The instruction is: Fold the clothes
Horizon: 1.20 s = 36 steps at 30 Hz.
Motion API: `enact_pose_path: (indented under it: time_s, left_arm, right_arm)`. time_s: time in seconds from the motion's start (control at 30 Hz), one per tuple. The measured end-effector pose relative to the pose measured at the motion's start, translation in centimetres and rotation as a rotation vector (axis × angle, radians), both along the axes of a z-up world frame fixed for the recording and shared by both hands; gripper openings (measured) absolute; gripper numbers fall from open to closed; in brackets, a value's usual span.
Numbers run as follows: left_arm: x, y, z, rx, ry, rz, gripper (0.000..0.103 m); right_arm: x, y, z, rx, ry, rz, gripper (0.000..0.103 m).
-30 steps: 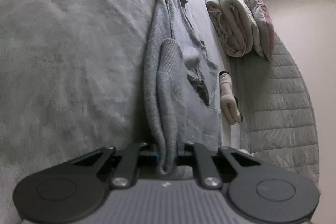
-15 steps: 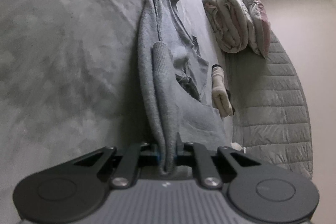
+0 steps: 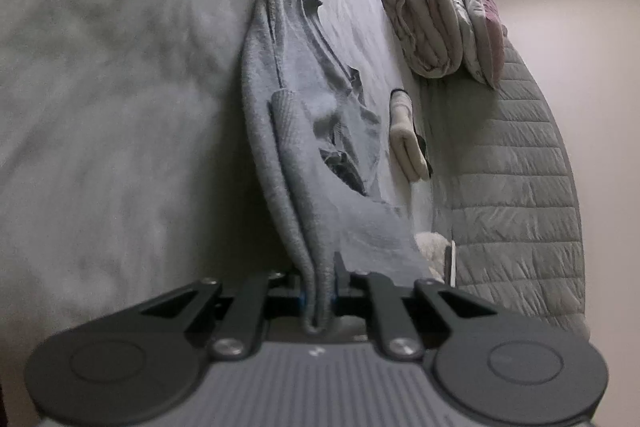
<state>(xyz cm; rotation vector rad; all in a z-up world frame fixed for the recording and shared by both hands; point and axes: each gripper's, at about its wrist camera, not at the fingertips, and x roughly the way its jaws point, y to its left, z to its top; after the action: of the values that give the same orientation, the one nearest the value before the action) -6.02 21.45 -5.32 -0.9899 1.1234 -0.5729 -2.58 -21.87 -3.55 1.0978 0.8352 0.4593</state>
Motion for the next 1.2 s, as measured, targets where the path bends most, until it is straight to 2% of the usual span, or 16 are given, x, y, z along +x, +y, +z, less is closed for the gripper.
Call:
enact_pose_path:
  time_s: [0.2,0.3,0.53,0.87,1.03,1.2]
  left_arm:
    - [-4.4,0.2,-0.3,-0.018,0.016,-0.01,0.01]
    - [-5.8,0.5,-0.3,-0.054,0.022,-0.001,0.01]
    - [-5.5,1.0,0.1,-0.165,0.034,0.037,0.01]
    - [-0.2,0.7,1.1,-0.286,0.055,0.134,0.01]
    - [4.1,0.2,0.7,-0.322,0.079,0.191,0.011]
    - [8.4,-0.4,-0.8,-0.323,0.1,0.235,0.011]
  right_arm:
    - [-3.9,-0.4,0.1,0.001,0.017,0.013,0.016]
    - [-5.1,-0.4,0.8,0.002,0.013,0.023,0.016]
    - [-4.2,-0.7,1.4,0.038,0.003,0.017,0.017]
    - [0.5,-1.5,1.5,0.105,0.015,-0.043,0.017]
    - [4.2,-1.6,1.1,0.129,0.015,-0.095,0.017]
    - [7.6,-1.7,-0.8,0.148,0.029,-0.134,0.018]
